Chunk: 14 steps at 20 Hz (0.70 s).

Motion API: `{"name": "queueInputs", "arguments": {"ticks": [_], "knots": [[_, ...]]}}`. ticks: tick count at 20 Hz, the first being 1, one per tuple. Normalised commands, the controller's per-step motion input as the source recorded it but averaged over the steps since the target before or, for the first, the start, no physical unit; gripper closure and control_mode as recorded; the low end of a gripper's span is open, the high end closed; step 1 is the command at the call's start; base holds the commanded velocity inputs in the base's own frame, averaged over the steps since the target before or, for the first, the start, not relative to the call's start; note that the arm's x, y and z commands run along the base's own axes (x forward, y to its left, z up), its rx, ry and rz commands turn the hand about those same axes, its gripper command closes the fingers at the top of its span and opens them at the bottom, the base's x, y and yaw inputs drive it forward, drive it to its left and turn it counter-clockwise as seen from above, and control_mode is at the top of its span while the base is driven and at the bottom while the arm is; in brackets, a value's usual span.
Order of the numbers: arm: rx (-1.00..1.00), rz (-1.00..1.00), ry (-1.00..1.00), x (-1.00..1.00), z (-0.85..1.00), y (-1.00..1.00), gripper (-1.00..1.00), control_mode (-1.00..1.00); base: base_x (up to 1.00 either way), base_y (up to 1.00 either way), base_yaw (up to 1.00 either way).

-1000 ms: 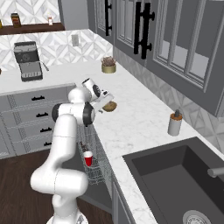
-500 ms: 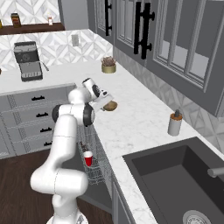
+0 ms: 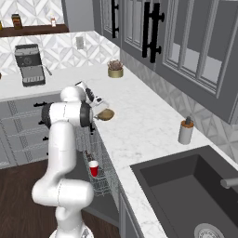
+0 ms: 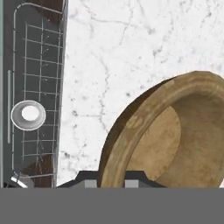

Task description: Pick up the cup and bowl from the counter, place them in the dishwasher, and close the dishwasher door.

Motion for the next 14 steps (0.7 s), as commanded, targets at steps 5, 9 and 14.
{"name": "queueInputs", "arguments": {"ticks": [5,9,14], "knots": [[0.07,0.00,0.00,-1.00,0.00,0.63,1.00,-1.00,0.00,0.00,0.00],[0.10,0.00,0.04,-1.00,0.00,0.49,1.00,-1.00,0.00,0.00,0.00],[0.05,0.00,0.18,-1.00,-0.42,0.26,1.00,-1.00,0.00,0.00,0.00]]}}
